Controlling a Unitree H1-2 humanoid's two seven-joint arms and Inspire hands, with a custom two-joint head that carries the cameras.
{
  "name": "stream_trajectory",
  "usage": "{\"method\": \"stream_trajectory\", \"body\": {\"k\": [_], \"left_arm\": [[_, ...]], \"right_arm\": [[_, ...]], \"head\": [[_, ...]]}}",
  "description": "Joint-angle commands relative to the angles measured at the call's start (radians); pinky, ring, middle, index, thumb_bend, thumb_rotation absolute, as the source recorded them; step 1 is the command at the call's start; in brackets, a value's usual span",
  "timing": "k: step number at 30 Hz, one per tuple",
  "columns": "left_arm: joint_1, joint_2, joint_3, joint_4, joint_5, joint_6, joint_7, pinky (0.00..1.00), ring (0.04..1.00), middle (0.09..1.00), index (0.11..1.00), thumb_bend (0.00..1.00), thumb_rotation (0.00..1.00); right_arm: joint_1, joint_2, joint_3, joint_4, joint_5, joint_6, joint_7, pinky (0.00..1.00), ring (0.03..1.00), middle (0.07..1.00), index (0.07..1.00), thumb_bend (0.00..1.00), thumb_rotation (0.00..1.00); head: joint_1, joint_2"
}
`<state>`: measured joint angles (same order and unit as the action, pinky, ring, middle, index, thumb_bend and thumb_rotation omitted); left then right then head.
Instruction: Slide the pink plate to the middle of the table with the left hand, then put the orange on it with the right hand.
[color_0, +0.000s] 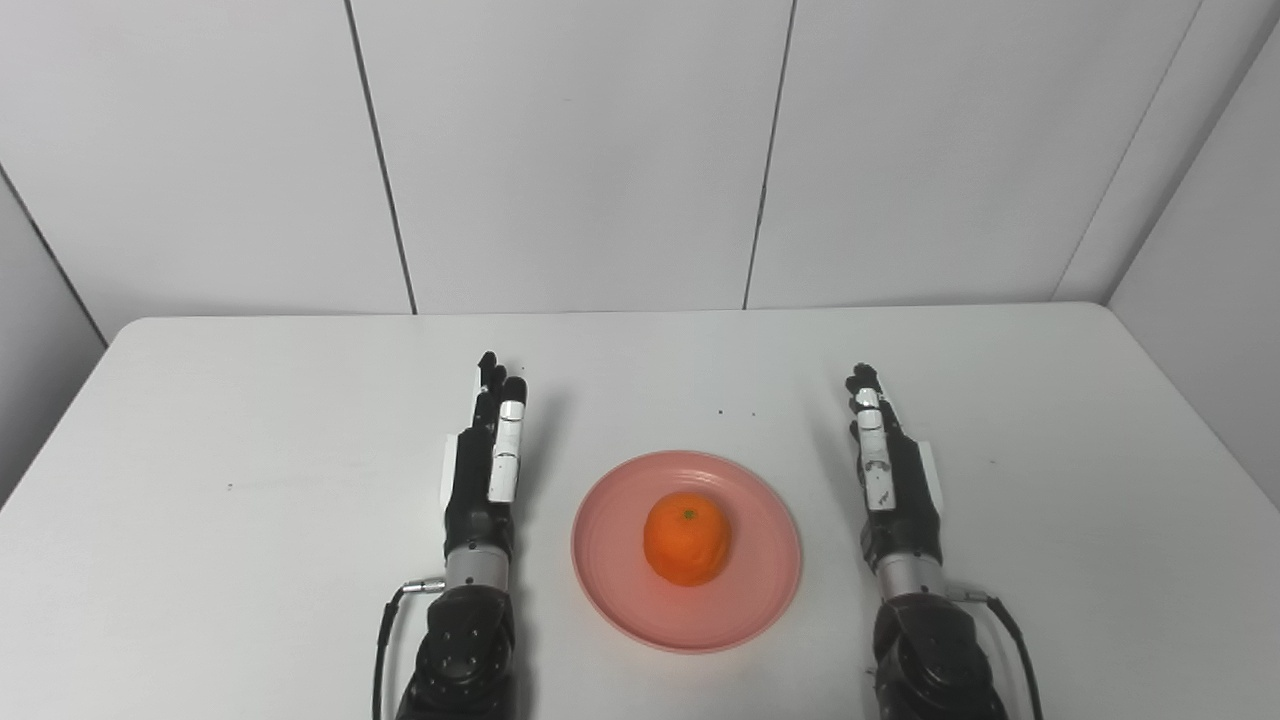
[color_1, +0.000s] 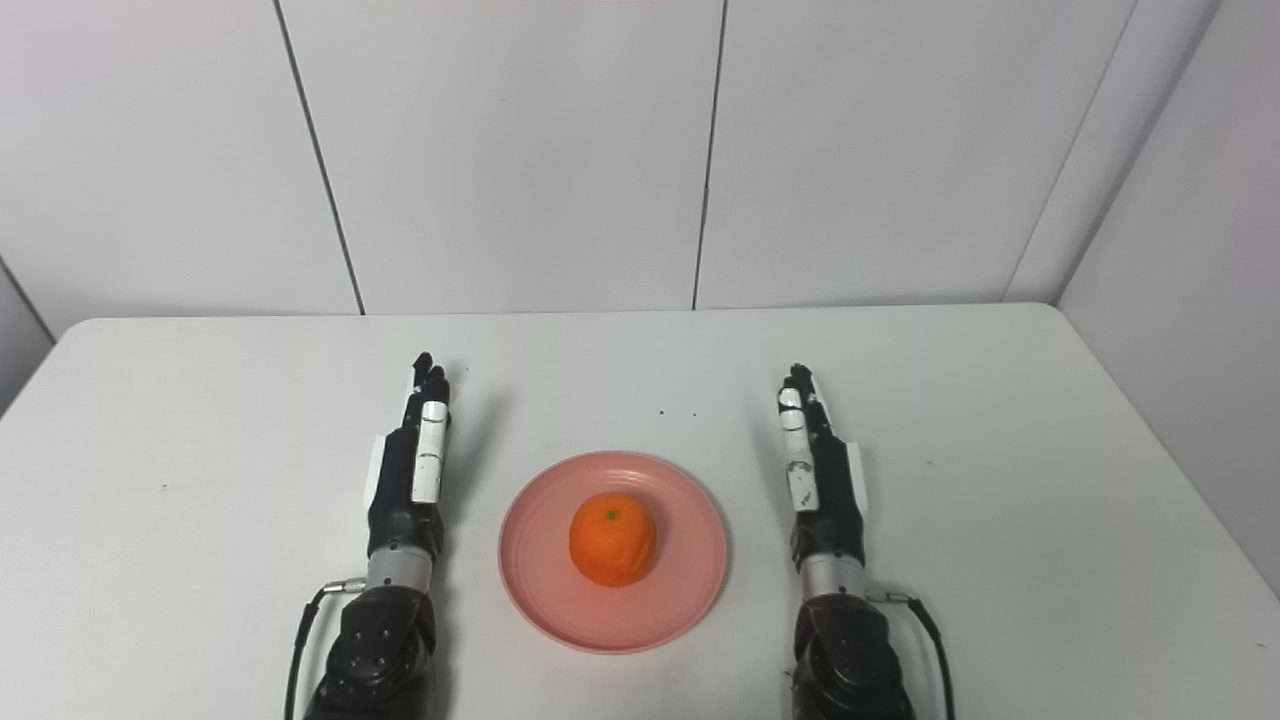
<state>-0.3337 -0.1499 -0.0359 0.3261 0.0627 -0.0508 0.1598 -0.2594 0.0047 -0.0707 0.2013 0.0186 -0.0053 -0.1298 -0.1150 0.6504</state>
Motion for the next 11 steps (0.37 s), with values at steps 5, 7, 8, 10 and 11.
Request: {"method": "stream_trajectory", "body": {"k": [5,7,8,10,11], "left_arm": [[0.006,0.006,0.003,-0.013,-0.018,0.083,-0.034,1.0,1.0,1.0,1.0,0.75,1.0],[0.006,0.007,0.002,-0.013,-0.017,0.089,-0.034,1.0,1.0,1.0,1.0,0.74,1.0],[0.006,0.007,0.002,-0.012,-0.017,0.091,-0.035,1.0,1.0,1.0,1.0,0.73,1.0],[0.006,0.007,0.0,-0.013,-0.017,0.094,-0.036,1.0,1.0,1.0,1.0,0.73,1.0],[0.007,0.006,0.0,-0.014,-0.017,0.096,-0.036,1.0,1.0,1.0,1.0,0.73,1.0]], "right_arm": [[0.022,0.008,0.016,0.043,-0.008,0.022,0.017,1.0,0.982,0.944,0.937,0.83,1.0],[0.023,0.007,0.018,0.041,-0.009,0.021,0.018,1.0,0.982,0.947,0.938,0.82,1.0],[0.023,0.007,0.018,0.042,-0.009,0.019,0.018,1.0,0.982,0.948,0.94,0.83,1.0],[0.024,0.007,0.018,0.045,-0.007,0.013,0.019,1.0,0.981,0.949,0.941,0.83,1.0],[0.024,0.008,0.017,0.046,-0.006,0.011,0.018,1.0,0.979,0.949,0.941,0.83,1.0]], "head": [[0.0,-0.001],[-0.001,0.0],[-0.001,0.0],[-0.002,0.001],[-0.002,0.001]]}}
